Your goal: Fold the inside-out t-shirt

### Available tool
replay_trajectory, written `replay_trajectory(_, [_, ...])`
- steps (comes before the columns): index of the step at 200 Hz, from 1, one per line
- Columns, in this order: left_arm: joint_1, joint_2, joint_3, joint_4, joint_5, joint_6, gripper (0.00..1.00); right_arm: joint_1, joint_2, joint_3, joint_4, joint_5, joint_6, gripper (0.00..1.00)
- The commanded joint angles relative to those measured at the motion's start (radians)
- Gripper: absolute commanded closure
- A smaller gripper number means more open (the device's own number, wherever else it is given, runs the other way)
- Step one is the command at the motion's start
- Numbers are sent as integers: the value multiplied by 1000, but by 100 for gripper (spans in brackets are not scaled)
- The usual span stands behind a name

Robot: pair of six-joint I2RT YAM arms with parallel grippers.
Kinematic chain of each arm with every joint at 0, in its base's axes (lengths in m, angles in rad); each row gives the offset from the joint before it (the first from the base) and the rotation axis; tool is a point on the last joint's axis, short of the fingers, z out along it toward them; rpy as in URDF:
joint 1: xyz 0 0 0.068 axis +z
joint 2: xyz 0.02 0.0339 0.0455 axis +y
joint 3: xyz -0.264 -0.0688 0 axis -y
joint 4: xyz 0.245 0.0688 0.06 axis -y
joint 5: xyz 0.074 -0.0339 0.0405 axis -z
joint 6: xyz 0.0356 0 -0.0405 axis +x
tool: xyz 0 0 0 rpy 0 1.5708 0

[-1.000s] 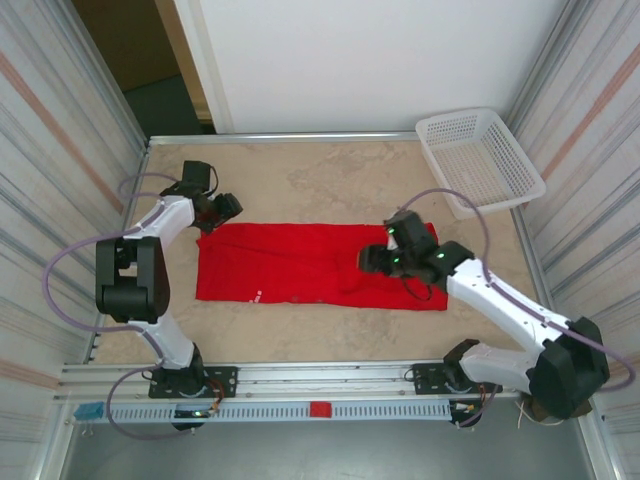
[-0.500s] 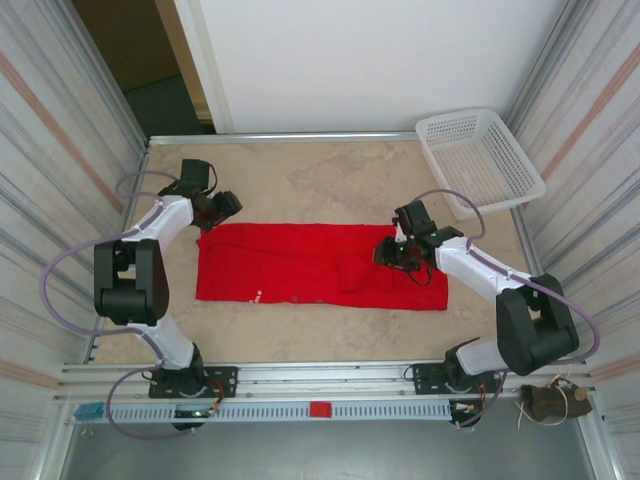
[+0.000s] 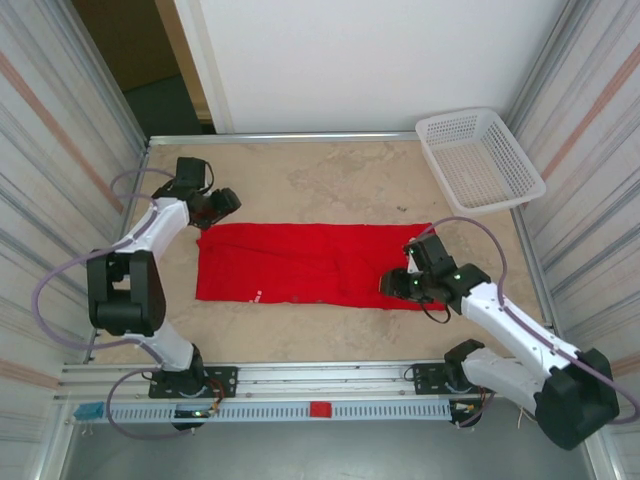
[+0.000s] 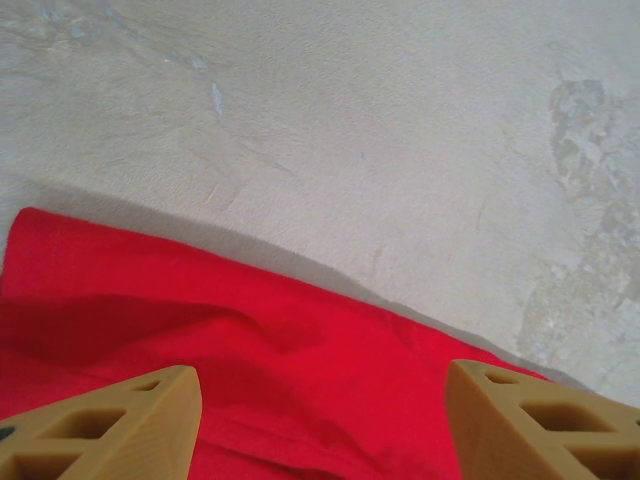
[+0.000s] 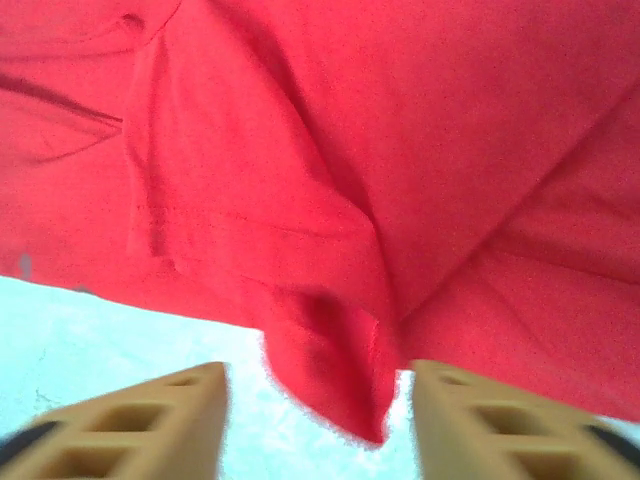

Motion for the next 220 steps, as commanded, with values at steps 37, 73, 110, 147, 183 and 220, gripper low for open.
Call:
replay_trajectory(37, [22,-10,19,-14,7,0,34,-53,194,186,65,-10,-33,51])
replay_trajectory(73, [-7,152,161,-38,-4,-1,34,-49,435,284,239,-66,-9,56])
replay_trajectory(110, [-12,169,46,21,-22,-44,34,-47,531,190,356,-53,96,64])
replay_trajectory(147, [15,130,-77,82,-29,-36,34,-78,427,31,361,-29,163,64])
replay_trajectory(183, [-19,50,13,60,-28,45,34,-218,218,79,204,10,78,55])
replay_trajectory(220, [-132,-27,58,25,1,41,33,-473,222,135,116,-41,-8,20])
